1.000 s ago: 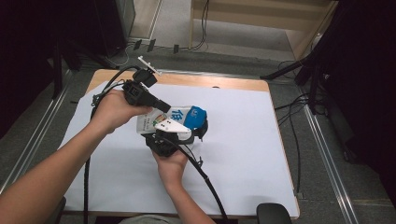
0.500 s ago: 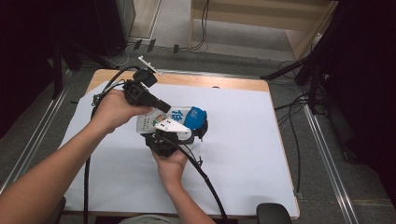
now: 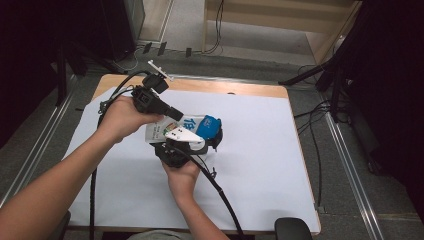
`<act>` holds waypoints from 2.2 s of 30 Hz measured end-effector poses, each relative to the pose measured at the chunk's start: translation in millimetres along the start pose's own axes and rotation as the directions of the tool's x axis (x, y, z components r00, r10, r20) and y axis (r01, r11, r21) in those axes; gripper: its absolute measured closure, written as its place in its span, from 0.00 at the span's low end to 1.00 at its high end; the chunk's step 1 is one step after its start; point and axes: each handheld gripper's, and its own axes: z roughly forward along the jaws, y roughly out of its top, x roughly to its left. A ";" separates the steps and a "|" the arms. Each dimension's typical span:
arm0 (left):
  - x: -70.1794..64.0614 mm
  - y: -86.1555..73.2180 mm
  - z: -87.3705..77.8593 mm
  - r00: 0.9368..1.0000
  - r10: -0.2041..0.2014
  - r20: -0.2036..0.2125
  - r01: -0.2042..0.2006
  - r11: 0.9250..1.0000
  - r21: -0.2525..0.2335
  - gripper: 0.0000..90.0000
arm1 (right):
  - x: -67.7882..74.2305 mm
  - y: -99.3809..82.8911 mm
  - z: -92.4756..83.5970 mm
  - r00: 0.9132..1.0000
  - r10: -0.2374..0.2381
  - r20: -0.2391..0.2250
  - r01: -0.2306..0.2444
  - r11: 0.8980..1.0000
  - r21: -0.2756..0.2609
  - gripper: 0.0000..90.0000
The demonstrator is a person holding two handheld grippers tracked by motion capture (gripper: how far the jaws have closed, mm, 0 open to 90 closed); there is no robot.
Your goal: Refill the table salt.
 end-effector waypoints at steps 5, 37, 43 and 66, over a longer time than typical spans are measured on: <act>-1.2 0.2 -0.2 1.000 0.001 -0.008 -0.001 1.000 0.007 1.00 | 0.0 -0.5 0.0 1.000 -0.002 0.000 0.002 1.000 0.001 0.92; -0.1 0.5 0.6 1.000 -0.002 -0.007 0.002 1.000 0.003 0.99 | 2.7 -0.5 1.3 1.000 -0.009 -0.009 0.009 1.000 0.002 0.92; -0.2 0.1 0.1 1.000 -0.001 -0.006 0.001 1.000 0.008 1.00 | 2.6 -0.3 1.4 1.000 -0.014 -0.008 0.014 1.000 0.006 0.92; -2.1 1.8 -0.4 1.000 0.001 -0.015 -0.001 1.000 0.014 1.00 | 5.0 -0.6 3.3 1.000 -0.021 -0.013 0.021 1.000 0.005 0.91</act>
